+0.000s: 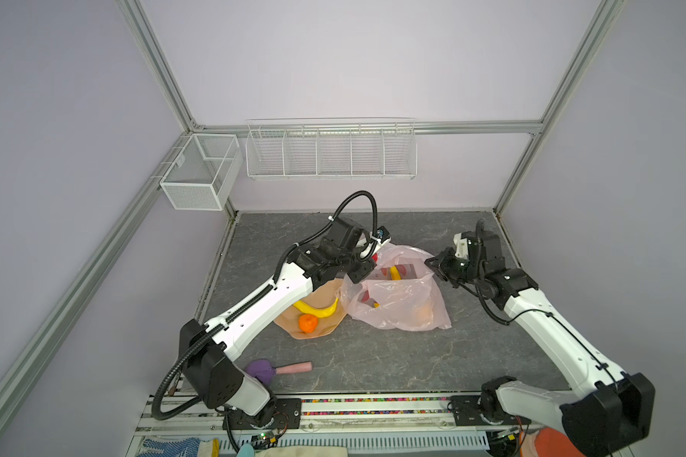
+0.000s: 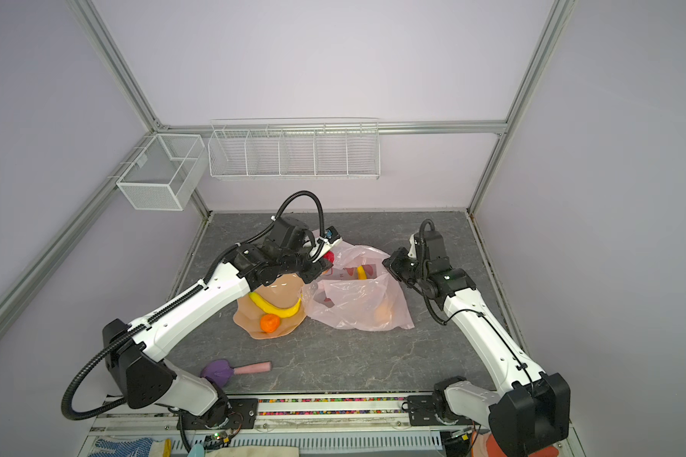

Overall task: Place the fruits into the plastic bag
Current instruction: Place the fruit in the plastic bag.

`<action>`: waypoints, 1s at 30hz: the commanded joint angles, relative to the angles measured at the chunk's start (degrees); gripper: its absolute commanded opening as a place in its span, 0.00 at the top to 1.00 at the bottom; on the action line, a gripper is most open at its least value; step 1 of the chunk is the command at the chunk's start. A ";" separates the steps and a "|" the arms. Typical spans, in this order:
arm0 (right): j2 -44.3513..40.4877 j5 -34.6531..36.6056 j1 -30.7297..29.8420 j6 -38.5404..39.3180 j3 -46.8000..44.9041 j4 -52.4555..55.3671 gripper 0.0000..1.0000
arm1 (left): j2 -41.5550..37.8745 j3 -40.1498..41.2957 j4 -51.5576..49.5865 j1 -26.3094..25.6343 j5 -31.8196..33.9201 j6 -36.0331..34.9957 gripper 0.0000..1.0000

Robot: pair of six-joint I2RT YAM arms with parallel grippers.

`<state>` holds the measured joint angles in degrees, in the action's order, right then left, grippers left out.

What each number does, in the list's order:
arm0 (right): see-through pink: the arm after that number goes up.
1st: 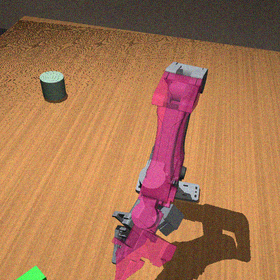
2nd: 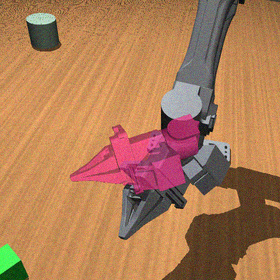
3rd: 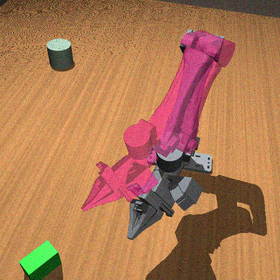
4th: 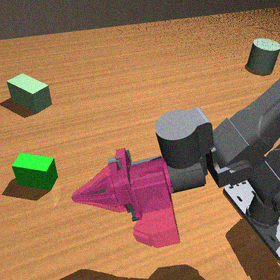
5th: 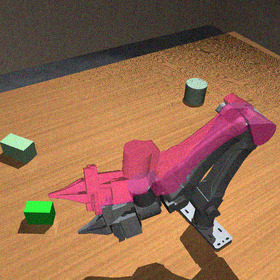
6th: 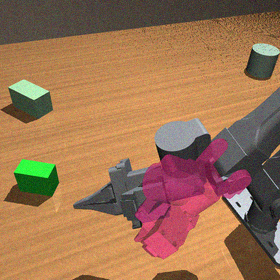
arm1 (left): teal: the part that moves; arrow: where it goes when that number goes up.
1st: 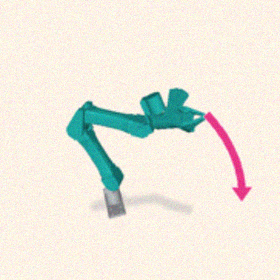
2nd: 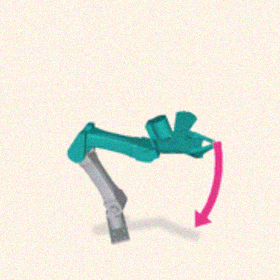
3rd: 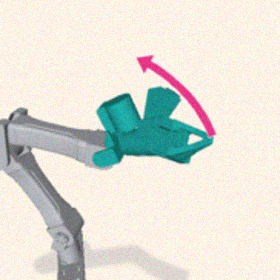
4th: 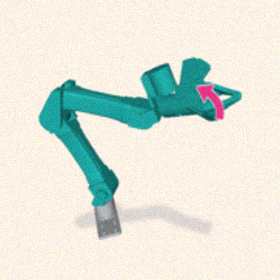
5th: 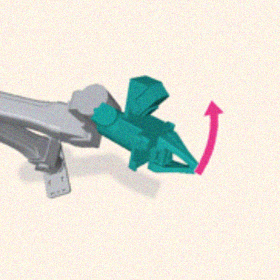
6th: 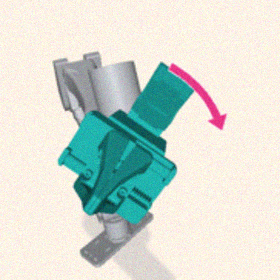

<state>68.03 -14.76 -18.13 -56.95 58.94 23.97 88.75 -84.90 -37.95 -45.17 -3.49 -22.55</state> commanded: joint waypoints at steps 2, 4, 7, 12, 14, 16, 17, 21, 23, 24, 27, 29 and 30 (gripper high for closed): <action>-1.58 0.79 -0.21 0.44 1.09 0.99 0.93 | 3.46 -2.02 0.16 -0.53 -4.15 -2.02 1.00; -1.58 0.79 -0.18 0.53 1.17 0.99 0.93 | 5.08 -2.56 -0.34 -0.66 -5.69 -1.91 1.00; -1.41 0.88 -0.24 0.52 1.18 0.91 0.93 | 6.56 -3.21 -2.14 -1.78 -6.69 -2.19 1.00; -0.75 0.81 -0.19 0.53 1.61 0.56 0.93 | 7.18 -1.02 -2.22 -4.22 -9.15 -0.88 1.00; -0.54 0.73 -0.23 0.57 1.71 0.33 0.93 | 7.48 -0.41 -2.38 -4.88 -10.89 0.34 1.00; -0.36 0.73 -0.19 0.54 1.86 0.25 0.93 | 8.35 -0.42 -3.32 -5.34 -12.64 1.17 1.00; -0.31 0.76 -0.23 0.59 1.88 0.29 0.93 | 8.81 -0.64 -3.83 -5.31 -13.45 1.55 1.00; 0.05 0.53 -0.23 0.45 1.97 0.11 0.93 | 11.77 -2.77 -7.02 -5.34 -16.24 2.01 1.00; 0.18 0.53 -0.23 0.46 1.98 0.12 0.93 | 13.05 -3.70 -7.73 -5.29 -17.23 2.10 1.00; 0.17 0.53 -0.22 0.48 1.98 0.12 0.93 | 13.56 -3.90 -7.75 -5.31 -17.42 2.15 1.00; 0.16 0.61 -0.23 0.35 1.97 0.03 0.94 | 15.40 -5.01 -8.05 -5.35 -18.01 2.15 1.00; 0.08 0.75 -0.19 0.36 1.89 0.02 0.93 | 16.91 -6.41 -8.61 -5.34 -18.48 2.15 1.00; 0.12 0.71 -0.23 0.37 1.88 0.02 0.93 | 17.73 -7.23 -8.94 -5.35 -18.73 2.18 1.00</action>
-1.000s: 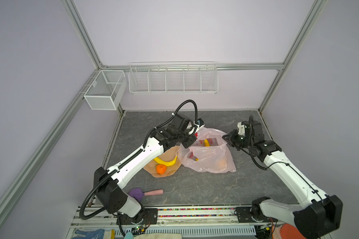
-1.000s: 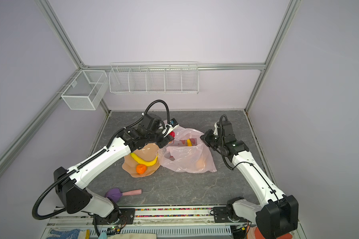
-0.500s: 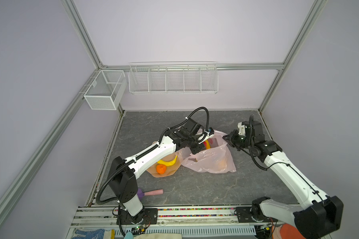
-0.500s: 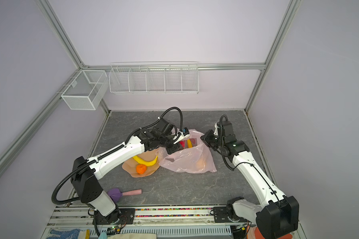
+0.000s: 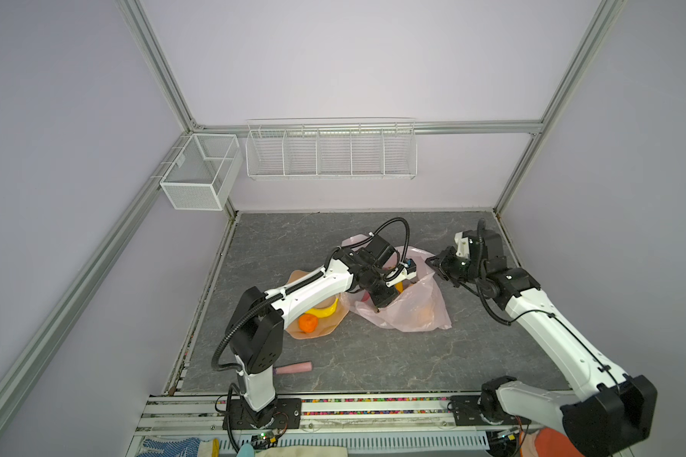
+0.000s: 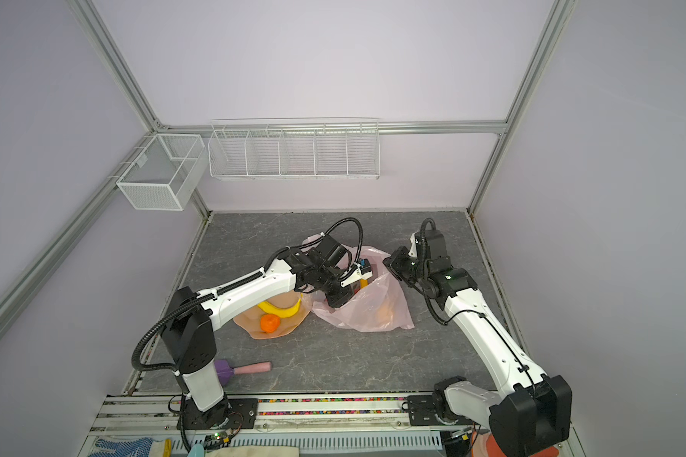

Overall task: Place the fruits into the plastic bag
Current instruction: Place the fruit in the plastic bag.

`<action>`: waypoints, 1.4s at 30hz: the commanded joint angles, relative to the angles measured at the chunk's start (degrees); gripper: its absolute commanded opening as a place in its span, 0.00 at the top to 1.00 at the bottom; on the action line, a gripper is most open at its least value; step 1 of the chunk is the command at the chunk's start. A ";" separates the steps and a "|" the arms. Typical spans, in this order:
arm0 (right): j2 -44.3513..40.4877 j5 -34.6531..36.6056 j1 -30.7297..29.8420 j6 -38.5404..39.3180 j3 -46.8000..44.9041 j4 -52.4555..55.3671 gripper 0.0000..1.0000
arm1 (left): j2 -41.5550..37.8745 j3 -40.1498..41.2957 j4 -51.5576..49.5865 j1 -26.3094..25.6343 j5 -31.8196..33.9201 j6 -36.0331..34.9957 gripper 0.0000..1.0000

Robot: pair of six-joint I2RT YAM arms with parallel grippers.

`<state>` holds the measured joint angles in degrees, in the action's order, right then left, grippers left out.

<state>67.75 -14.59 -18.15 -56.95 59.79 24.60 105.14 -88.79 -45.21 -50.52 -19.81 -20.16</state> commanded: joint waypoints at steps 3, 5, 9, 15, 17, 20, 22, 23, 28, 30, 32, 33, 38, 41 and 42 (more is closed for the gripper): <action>0.46 0.48 -0.18 0.29 0.94 -0.80 0.93 | 3.74 -5.79 -2.30 -0.01 -3.01 0.20 1.00; 0.46 0.44 -0.17 0.16 0.77 -0.95 0.93 | 5.15 -7.43 -2.30 -0.01 -3.53 0.72 1.00; 0.54 0.44 -0.18 0.00 0.50 -1.22 0.93 | 7.87 -10.44 -1.84 0.04 -4.71 2.06 1.00; 0.81 0.35 -0.17 -0.16 0.25 -1.84 0.93 | 11.44 -13.54 0.50 0.02 -5.77 6.47 0.98; 0.89 0.35 -0.21 -0.18 0.24 -1.90 0.93 | 12.26 -14.27 1.25 0.01 -5.43 8.43 0.96; 0.98 0.40 -0.18 -0.26 0.09 -2.08 0.93 | 12.55 -14.07 2.91 0.03 -5.93 10.75 0.74; 1.06 0.27 -0.17 -0.26 0.19 -2.19 0.93 | 11.89 -13.16 4.41 0.05 -5.73 12.26 0.60; 1.07 0.32 -0.15 -0.26 0.16 -2.27 0.93 | 11.42 -12.73 5.08 0.00 -5.52 13.05 0.52; 1.37 0.15 -0.22 -0.21 0.18 -2.53 0.94 | 9.31 -12.10 6.58 0.57 -4.29 17.33 0.34; 1.42 0.10 -0.15 -0.32 0.16 -2.62 0.93 | 8.70 -11.93 6.75 1.27 -4.14 19.22 0.24; 1.34 0.19 -0.19 -0.23 0.07 -2.55 0.93 | 7.72 -11.42 7.23 1.97 -4.18 21.10 0.22; 1.25 0.22 -0.20 -0.33 -0.02 -2.54 0.93 | 7.13 -11.08 7.33 2.24 -3.89 21.92 0.21; 0.90 0.35 -0.21 -0.34 -0.29 -2.54 0.93 | 3.60 -9.53 6.45 3.47 -1.59 25.55 0.21; 0.90 0.35 -0.21 -0.31 -0.29 -2.54 0.93 | 1.50 -8.81 3.80 3.52 1.29 26.34 0.21; 0.97 0.40 -0.17 -0.31 -0.29 -2.63 0.93 | 0.62 -8.39 2.91 3.59 2.13 26.66 0.21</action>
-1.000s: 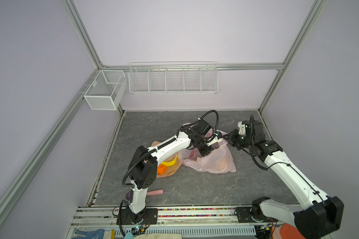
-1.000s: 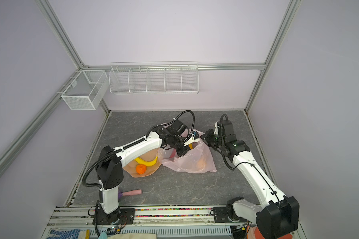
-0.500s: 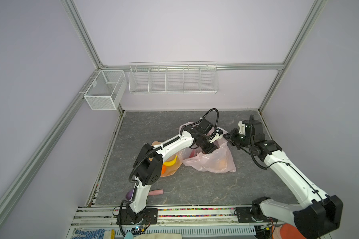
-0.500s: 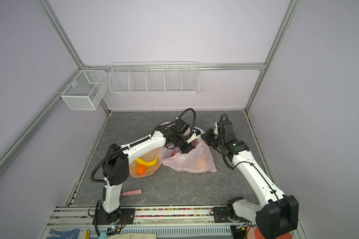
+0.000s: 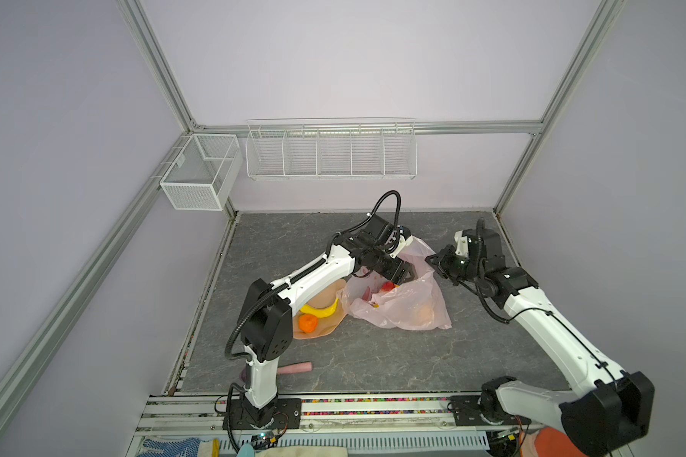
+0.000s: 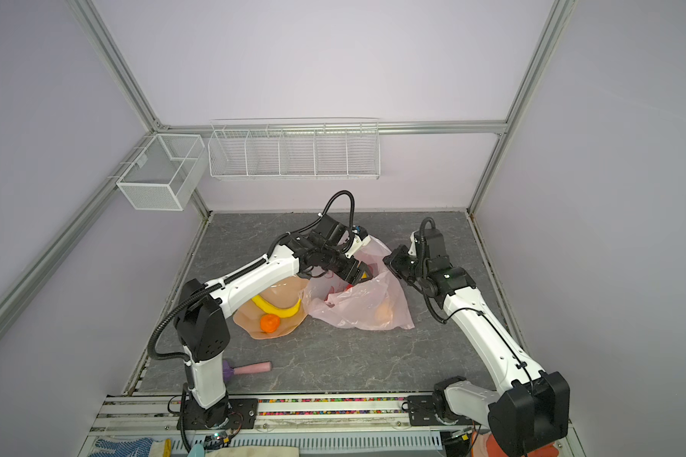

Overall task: Place the fruits into the plastic bag
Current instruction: Place the fruit in the plastic bag.

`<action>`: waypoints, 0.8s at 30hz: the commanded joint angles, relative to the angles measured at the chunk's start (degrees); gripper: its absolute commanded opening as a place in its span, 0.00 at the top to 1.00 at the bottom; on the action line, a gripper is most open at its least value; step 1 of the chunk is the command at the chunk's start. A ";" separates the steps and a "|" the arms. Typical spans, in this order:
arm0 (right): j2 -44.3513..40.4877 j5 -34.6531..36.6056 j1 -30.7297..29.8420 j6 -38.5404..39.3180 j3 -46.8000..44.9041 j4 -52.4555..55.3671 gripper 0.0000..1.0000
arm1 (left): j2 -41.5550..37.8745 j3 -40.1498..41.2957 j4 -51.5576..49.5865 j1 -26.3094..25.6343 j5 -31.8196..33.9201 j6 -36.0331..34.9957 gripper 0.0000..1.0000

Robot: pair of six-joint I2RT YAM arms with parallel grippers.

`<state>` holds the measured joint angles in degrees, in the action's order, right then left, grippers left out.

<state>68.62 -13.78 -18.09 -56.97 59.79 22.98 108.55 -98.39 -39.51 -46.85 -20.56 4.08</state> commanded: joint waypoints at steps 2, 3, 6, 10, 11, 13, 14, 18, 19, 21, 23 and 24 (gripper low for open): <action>0.18 -0.46 -0.27 -0.26 -0.29 -1.10 0.93 | -4.70 2.54 -3.83 0.03 4.34 3.18 0.21; 0.20 -0.53 -0.28 -0.32 -0.23 -1.19 0.93 | -5.85 3.44 -4.20 0.09 4.88 3.70 0.21; 0.37 -0.70 -0.28 -0.33 -0.20 -1.27 0.93 | -9.62 6.20 -4.95 0.61 5.88 5.80 0.21; 0.50 -0.93 -0.24 -0.20 -0.07 -1.36 0.93 | -15.90 11.19 -4.59 1.56 7.00 9.67 0.20; 0.64 -1.07 -0.23 -0.24 -0.02 -1.36 0.93 | -17.36 12.63 -4.26 1.88 7.06 10.91 0.20; 0.69 -1.16 -0.28 -0.15 0.02 -1.37 0.94 | -20.85 15.82 -3.74 2.62 8.49 13.92 0.20; 0.73 -1.18 -0.28 -0.11 0.07 -1.45 0.94 | -22.28 17.01 -4.06 2.85 9.92 15.72 0.20; 0.81 -1.42 -0.18 0.24 0.33 -1.27 0.93 | -29.10 23.08 -4.71 3.69 16.48 23.86 0.18; 0.79 -1.51 -0.19 0.27 0.33 -1.21 0.93 | -30.63 24.50 -5.01 3.94 17.85 25.41 0.17; 0.81 -1.52 -0.09 0.28 0.33 -1.27 0.94 | -32.96 26.89 -6.41 5.17 19.89 29.24 0.16; 0.90 -1.67 -0.06 0.29 0.33 -1.35 0.93 | -35.01 29.74 -7.34 7.84 20.07 33.54 0.16; 0.99 -1.85 -0.10 0.30 0.33 -1.36 0.93 | -36.17 31.52 -7.89 9.54 20.11 36.09 0.16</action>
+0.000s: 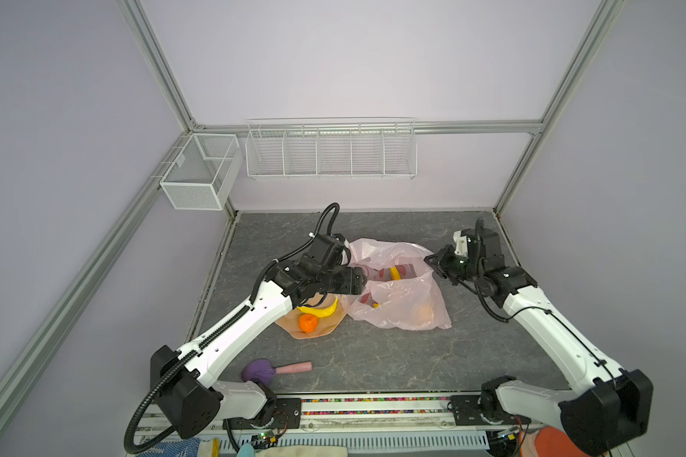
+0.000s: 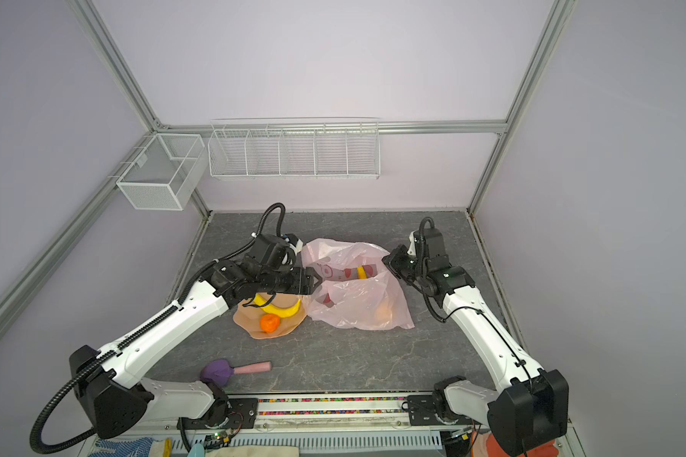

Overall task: Place the fruits into the plastic bag
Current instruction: Place the fruit in the plastic bag, then pick up the fruit from the plate.

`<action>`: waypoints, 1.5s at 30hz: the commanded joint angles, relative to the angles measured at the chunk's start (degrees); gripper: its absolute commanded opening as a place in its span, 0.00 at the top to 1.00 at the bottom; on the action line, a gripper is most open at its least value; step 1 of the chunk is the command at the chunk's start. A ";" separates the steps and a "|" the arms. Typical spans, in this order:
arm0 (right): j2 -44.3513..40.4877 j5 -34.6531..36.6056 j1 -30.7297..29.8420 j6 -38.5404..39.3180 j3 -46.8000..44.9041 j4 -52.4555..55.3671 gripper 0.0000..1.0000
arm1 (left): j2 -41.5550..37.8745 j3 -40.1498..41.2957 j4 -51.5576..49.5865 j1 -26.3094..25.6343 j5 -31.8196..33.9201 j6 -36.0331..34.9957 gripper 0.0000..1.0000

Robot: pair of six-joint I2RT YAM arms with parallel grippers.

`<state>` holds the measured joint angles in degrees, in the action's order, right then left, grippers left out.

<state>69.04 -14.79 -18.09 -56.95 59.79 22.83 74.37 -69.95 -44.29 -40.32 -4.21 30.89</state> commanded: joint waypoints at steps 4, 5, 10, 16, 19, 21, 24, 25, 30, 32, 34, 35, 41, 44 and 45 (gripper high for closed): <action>0.49 -0.99 -0.08 0.36 0.33 -1.12 0.93 | -6.44 10.08 -6.63 11.25 5.01 19.36 0.17; 0.40 -0.96 -0.09 0.43 0.33 -1.03 0.94 | -7.30 11.63 -6.75 13.01 4.84 20.88 0.17; 0.01 -0.99 -0.01 0.44 0.06 -0.86 0.93 | -8.74 15.69 -7.02 17.73 5.52 24.62 0.18; -0.21 -1.12 0.01 0.51 0.15 -0.77 0.93 | -5.99 18.22 -3.55 20.04 5.20 27.21 0.21; -0.61 -0.95 -0.02 0.52 0.15 -0.51 0.93 | -3.82 19.12 -2.30 21.17 5.22 28.28 0.24; -0.81 -0.77 0.03 0.61 0.06 -0.25 0.93 | -2.08 19.50 -0.95 21.64 5.16 28.68 0.24; -0.83 -0.76 -0.02 0.66 0.09 -0.15 0.94 | 1.24 19.69 1.51 22.47 4.27 29.30 0.26; -0.85 -0.77 -0.01 0.62 0.13 -0.15 0.93 | 2.60 19.30 1.74 22.73 3.63 29.41 0.27; -0.84 -0.71 0.05 0.70 0.35 -0.12 0.93 | 8.72 17.81 3.61 23.49 2.37 28.27 0.29; -0.92 -0.62 -0.01 0.70 0.37 -0.06 0.93 | 10.68 17.67 4.58 23.83 2.06 28.31 0.31; -0.93 -0.61 -0.01 0.79 0.42 0.01 0.93 | 12.57 17.13 5.55 24.02 2.01 28.18 0.34; -0.88 -0.57 -0.01 0.87 0.50 0.02 0.93 | 13.20 16.85 5.86 23.97 2.10 28.17 0.35; -1.18 -0.40 0.01 0.88 0.42 0.37 0.93 | 16.03 15.47 6.94 23.98 1.97 27.22 0.44; -1.61 -0.09 0.07 0.88 0.15 0.63 0.93 | 16.90 15.35 6.94 24.06 1.92 26.85 0.47; -1.73 -0.02 0.07 0.88 0.07 0.72 0.93 | 17.08 15.41 7.10 24.13 1.64 26.76 0.49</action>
<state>68.90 -15.03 -18.09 -56.71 59.79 22.92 90.50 -53.17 -37.65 -16.60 -2.66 57.76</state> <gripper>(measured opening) 0.067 0.518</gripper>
